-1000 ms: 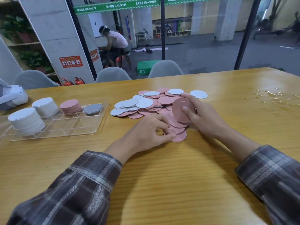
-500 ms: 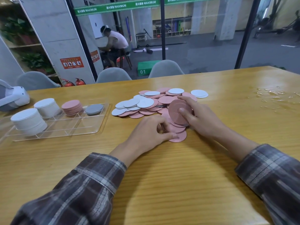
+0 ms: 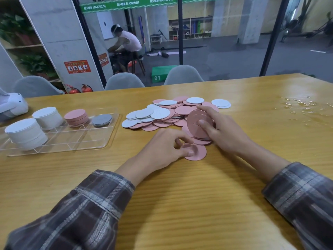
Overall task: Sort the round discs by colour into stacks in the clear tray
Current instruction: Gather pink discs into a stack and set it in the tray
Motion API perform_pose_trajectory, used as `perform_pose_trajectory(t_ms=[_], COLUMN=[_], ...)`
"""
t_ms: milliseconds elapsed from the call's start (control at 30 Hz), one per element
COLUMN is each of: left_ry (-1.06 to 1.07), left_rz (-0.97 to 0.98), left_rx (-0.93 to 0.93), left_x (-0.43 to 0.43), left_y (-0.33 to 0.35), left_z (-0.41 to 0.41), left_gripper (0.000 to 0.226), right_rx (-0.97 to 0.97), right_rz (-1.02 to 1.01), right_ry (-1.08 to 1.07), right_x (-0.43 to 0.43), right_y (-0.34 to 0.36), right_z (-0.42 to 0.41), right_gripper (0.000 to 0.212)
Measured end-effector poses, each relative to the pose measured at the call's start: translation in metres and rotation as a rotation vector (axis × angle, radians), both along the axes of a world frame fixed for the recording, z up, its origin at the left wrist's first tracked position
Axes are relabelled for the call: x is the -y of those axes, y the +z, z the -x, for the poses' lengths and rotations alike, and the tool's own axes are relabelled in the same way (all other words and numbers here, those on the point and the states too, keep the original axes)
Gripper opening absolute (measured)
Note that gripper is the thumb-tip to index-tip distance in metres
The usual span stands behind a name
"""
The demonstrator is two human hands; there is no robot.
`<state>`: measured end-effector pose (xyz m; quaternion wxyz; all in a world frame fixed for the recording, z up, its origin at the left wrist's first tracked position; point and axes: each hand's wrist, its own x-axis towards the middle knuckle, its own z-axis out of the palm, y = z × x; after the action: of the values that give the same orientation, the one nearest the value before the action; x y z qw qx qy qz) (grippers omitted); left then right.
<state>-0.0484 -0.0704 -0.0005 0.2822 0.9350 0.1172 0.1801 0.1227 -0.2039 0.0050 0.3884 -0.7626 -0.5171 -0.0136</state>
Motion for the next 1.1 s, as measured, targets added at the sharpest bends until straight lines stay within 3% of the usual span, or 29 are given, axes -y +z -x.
perform_pose_trajectory(t_ms=[200,433,633,967,1100], left_ry=[-0.014,0.006,0.204,0.274,0.194], left_rz=[0.173,0.335,0.393,0.378,0.130], left_rx=[-0.043,0.008,0.243,0.363,0.302], left_x=[-0.003,-0.018,-0.018,-0.003,-0.003], left_y=[0.004,0.009,0.000,0.000,-0.008], left_z=[0.001,0.004,-0.004,-0.021,-0.023], left_gripper=[0.046,0.017,0.021,0.028,0.016], right_rx=[-0.016,-0.060,-0.206,-0.111,-0.122], right_rz=[-0.006,0.003,-0.001,0.058,0.010], right_ry=[0.018,0.067,0.136,0.132,0.073], right_x=[0.000,-0.002,-0.005,-0.002,0.001], right_y=[0.001,-0.001,-0.009,-0.002,0.000], right_z=[0.001,0.004,0.000,0.002,-0.009], right_gripper=[0.046,0.042,0.039,0.052,0.051])
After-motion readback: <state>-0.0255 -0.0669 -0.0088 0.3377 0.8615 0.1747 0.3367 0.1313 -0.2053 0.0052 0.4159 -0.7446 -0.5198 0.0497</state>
